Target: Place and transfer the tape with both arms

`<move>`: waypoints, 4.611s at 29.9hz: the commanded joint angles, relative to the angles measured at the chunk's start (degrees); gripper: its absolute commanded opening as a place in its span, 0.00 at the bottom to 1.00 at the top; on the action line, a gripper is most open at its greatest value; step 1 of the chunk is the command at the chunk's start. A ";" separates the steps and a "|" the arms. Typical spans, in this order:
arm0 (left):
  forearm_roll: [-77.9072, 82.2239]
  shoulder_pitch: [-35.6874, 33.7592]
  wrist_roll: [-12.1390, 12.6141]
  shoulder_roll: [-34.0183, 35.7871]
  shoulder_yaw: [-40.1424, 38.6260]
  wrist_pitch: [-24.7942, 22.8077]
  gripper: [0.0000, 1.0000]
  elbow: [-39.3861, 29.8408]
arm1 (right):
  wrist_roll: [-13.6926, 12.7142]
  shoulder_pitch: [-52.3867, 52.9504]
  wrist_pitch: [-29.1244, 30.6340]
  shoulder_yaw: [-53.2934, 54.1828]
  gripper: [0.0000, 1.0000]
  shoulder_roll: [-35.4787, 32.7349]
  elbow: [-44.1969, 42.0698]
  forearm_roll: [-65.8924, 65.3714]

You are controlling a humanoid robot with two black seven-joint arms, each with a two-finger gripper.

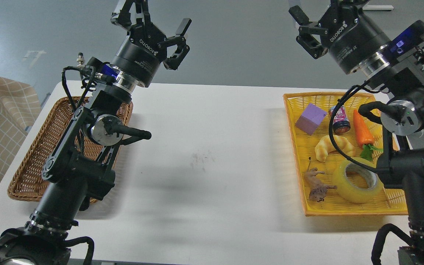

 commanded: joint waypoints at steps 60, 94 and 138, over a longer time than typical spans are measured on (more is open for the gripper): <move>0.17 -0.26 0.00 0.17 0.44 -0.06 0.98 0.00 | 0.00 0.02 -0.09 -0.62 1.00 0.00 0.99 -3.08; 0.17 0.88 -0.09 0.35 0.53 -0.06 0.98 0.00 | 0.00 -4.02 1.90 -10.04 1.00 -31.72 9.25 -33.86; 0.26 2.47 -0.18 0.61 0.26 -0.06 0.98 0.00 | 19.69 -3.41 1.90 -18.72 0.98 -53.09 3.89 -41.05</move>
